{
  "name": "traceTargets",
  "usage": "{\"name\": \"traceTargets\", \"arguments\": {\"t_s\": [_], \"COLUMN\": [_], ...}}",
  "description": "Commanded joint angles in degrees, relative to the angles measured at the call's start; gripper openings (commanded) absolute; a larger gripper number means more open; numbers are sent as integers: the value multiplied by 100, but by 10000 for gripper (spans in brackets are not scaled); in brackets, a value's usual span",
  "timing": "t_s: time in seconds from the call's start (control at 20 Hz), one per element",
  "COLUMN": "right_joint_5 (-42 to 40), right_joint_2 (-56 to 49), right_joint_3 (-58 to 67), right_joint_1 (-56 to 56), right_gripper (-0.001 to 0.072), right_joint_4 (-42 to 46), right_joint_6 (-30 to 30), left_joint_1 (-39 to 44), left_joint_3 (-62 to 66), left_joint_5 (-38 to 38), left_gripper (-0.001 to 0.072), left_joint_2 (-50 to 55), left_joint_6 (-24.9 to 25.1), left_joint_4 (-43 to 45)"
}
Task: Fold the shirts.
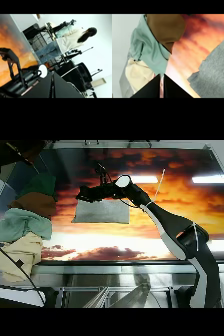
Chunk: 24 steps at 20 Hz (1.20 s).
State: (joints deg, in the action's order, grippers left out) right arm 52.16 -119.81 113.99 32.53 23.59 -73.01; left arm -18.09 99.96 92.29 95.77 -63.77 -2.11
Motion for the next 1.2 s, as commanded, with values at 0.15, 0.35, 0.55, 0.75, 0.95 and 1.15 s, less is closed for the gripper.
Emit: {"name": "traceTargets", "arguments": {"t_s": [0.15,0.35,0.55,0.75,0.95,1.15], "right_joint_5": [2055,2326,1609,1401,1403,1362], "right_joint_2": [634,1919,2024,1246,527,184], "right_joint_3": [-92,-1537,-2579,-2586,-2586,-2538], "right_joint_1": [-1191,-1875,-2400,-2522,-2505,-2330], "right_gripper": [20,20,708,705,704,627], "right_joint_4": [1746,3781,3912,2889,1375,531], "right_joint_6": [-1556,-2055,-2087,-1320,-448,-11], "left_joint_1": [-254,-229,-168,13,302,527], "left_joint_3": [-957,-1670,-2369,-2444,-2444,-2446], "left_joint_5": [678,857,837,839,866,866], "left_gripper": [18,17,17,17,17,17], "left_joint_2": [-210,-297,-428,-431,-428,-428], "left_joint_6": [599,990,1215,1233,1235,1340], "left_joint_4": [-48,-44,-48,-57,-48,-50]}}
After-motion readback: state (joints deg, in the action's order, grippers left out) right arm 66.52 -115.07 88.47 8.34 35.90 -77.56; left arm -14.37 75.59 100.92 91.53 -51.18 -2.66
